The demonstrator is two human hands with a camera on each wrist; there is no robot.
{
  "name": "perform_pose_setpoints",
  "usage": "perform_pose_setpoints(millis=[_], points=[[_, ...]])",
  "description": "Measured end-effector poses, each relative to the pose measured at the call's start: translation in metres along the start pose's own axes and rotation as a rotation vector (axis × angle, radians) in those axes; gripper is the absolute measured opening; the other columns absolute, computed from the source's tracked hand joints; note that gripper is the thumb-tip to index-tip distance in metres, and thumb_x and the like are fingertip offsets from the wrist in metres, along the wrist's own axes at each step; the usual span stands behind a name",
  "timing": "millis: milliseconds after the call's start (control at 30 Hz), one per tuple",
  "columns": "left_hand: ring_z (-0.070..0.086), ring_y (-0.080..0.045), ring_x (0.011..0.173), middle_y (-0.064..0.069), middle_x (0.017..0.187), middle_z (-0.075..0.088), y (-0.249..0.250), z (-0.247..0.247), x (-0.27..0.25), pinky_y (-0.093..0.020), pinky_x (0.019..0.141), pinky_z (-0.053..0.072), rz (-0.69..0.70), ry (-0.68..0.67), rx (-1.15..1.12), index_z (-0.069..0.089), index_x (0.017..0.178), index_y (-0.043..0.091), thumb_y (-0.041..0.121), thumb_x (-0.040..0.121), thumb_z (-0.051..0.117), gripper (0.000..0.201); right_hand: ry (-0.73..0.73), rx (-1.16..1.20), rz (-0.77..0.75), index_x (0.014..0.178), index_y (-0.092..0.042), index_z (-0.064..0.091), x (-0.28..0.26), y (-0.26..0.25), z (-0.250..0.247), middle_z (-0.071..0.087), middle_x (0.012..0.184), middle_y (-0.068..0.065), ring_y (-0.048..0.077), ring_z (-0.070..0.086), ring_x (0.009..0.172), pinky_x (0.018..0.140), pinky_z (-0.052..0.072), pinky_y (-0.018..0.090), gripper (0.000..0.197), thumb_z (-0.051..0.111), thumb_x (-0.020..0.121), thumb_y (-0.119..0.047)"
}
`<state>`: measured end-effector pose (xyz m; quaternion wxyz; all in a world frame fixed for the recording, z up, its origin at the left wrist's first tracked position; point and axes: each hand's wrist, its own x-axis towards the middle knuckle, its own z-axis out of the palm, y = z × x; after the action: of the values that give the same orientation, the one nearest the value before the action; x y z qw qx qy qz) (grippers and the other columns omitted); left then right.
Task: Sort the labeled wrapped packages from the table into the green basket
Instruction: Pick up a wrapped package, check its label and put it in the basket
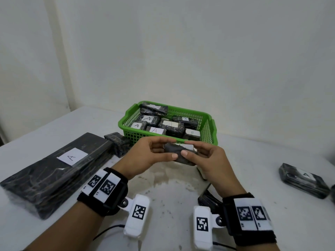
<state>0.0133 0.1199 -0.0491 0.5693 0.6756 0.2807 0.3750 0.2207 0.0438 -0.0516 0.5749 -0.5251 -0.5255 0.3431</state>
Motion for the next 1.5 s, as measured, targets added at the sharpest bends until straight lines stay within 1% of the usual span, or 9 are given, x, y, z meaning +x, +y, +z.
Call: perform_pose_setpoints(millis=[167, 333, 467, 667, 833, 933, 1100, 1333, 1500], points=[[0.073, -0.021, 0.114, -0.007, 0.119, 0.077, -0.002, -0.005, -0.003, -0.032, 0.102, 0.056, 0.020, -0.017, -0.067, 0.068, 0.130, 0.014, 0.012, 0.077, 0.082, 0.055, -0.044, 0.028, -0.006, 0.124, -0.014, 0.073, -0.004, 0.000, -0.005, 0.078, 0.119, 0.005, 0.015, 0.077, 0.105, 0.092, 0.061, 0.025, 0.050, 0.087, 0.078, -0.003], [0.073, -0.022, 0.112, -0.007, 0.114, 0.078, -0.005, 0.002, -0.003, -0.030, 0.098, 0.058, 0.034, -0.010, -0.029, 0.070, 0.126, 0.011, 0.002, 0.081, 0.081, 0.047, -0.055, 0.013, -0.022, 0.122, -0.016, 0.075, -0.005, 0.002, -0.006, 0.077, 0.121, 0.007, 0.016, 0.076, 0.110, 0.096, 0.061, 0.031, 0.048, 0.089, 0.077, -0.006], [0.073, -0.019, 0.113, -0.006, 0.115, 0.078, -0.003, 0.004, -0.006, -0.031, 0.099, 0.057, 0.034, -0.032, -0.031, 0.069, 0.127, 0.012, 0.016, 0.074, 0.083, 0.054, -0.057, 0.036, -0.041, 0.114, -0.008, 0.076, -0.007, 0.003, -0.002, 0.082, 0.104, 0.004, 0.014, 0.079, 0.099, 0.080, 0.060, 0.020, 0.042, 0.088, 0.075, 0.000], [0.075, -0.021, 0.109, -0.008, 0.113, 0.079, -0.002, -0.001, -0.006, -0.024, 0.091, 0.059, 0.021, 0.001, -0.035, 0.070, 0.126, 0.007, 0.001, 0.086, 0.076, 0.041, -0.082, 0.030, -0.006, 0.124, -0.016, 0.073, -0.007, 0.004, -0.006, 0.078, 0.118, 0.005, 0.017, 0.077, 0.106, 0.090, 0.061, 0.028, 0.054, 0.090, 0.074, -0.005], [0.073, -0.023, 0.113, -0.009, 0.117, 0.077, -0.002, -0.003, -0.007, -0.035, 0.103, 0.056, 0.009, -0.003, -0.027, 0.068, 0.127, 0.005, 0.005, 0.077, 0.082, 0.052, -0.071, 0.025, -0.010, 0.123, -0.015, 0.074, -0.008, 0.003, -0.012, 0.080, 0.115, 0.006, 0.018, 0.078, 0.104, 0.094, 0.062, 0.032, 0.052, 0.090, 0.075, -0.007], [0.074, -0.023, 0.110, -0.008, 0.114, 0.078, -0.003, -0.001, -0.008, -0.032, 0.100, 0.057, 0.015, -0.019, 0.012, 0.069, 0.125, 0.007, -0.003, 0.080, 0.081, 0.047, -0.073, 0.002, -0.017, 0.119, -0.021, 0.077, -0.008, 0.007, -0.005, 0.078, 0.120, 0.005, 0.019, 0.074, 0.113, 0.098, 0.060, 0.037, 0.050, 0.094, 0.072, -0.014], [0.074, -0.018, 0.110, -0.005, 0.114, 0.079, 0.000, 0.001, -0.010, -0.028, 0.096, 0.059, 0.022, -0.055, 0.059, 0.070, 0.126, 0.011, 0.000, 0.081, 0.082, 0.048, -0.052, 0.002, -0.044, 0.113, -0.013, 0.077, -0.010, 0.004, 0.003, 0.082, 0.105, 0.004, 0.018, 0.079, 0.098, 0.087, 0.064, 0.032, 0.043, 0.091, 0.073, -0.006], [0.076, -0.019, 0.106, -0.006, 0.110, 0.080, 0.003, -0.006, -0.011, -0.022, 0.087, 0.059, 0.006, -0.018, 0.020, 0.073, 0.120, 0.011, -0.002, 0.082, 0.079, 0.041, -0.108, 0.060, 0.001, 0.122, -0.012, 0.073, -0.010, 0.002, -0.004, 0.080, 0.112, 0.009, 0.024, 0.078, 0.102, 0.087, 0.064, 0.033, 0.047, 0.086, 0.078, 0.000], [0.076, -0.021, 0.106, -0.007, 0.110, 0.079, 0.000, -0.003, -0.011, -0.027, 0.091, 0.060, 0.010, -0.046, 0.036, 0.072, 0.122, 0.010, -0.004, 0.079, 0.081, 0.046, -0.042, -0.005, -0.030, 0.111, -0.021, 0.079, -0.010, 0.005, 0.004, 0.080, 0.109, 0.003, 0.020, 0.077, 0.106, 0.091, 0.063, 0.039, 0.049, 0.094, 0.065, -0.029]])
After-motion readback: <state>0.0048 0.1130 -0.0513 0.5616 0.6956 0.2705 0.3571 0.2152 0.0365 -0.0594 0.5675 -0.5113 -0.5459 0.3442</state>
